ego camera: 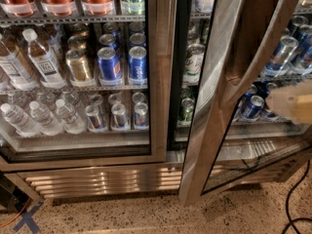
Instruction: Open right fridge door
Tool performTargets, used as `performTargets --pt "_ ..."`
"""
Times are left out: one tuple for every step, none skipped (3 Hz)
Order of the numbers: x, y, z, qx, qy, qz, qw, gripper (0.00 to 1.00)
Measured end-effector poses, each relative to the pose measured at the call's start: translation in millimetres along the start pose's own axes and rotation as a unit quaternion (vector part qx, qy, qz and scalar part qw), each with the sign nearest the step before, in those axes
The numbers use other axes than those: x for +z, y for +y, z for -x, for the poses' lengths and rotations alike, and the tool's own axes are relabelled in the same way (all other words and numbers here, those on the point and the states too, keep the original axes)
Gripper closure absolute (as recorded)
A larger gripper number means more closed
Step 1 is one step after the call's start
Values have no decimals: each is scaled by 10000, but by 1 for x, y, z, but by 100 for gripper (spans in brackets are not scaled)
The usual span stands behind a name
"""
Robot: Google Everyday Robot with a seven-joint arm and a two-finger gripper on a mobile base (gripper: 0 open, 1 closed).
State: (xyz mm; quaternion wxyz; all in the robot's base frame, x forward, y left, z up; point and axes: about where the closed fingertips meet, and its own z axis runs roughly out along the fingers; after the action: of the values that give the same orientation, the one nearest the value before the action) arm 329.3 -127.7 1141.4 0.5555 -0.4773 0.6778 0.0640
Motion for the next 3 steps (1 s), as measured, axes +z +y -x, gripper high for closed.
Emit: performTargets --pt "-9 8 -7 210 -117 -105 9997 0" --pt "-39 23 -53 609 -37 -382 9974 0" --pt "-37 27 -40 477 -14 -392 9981 0"
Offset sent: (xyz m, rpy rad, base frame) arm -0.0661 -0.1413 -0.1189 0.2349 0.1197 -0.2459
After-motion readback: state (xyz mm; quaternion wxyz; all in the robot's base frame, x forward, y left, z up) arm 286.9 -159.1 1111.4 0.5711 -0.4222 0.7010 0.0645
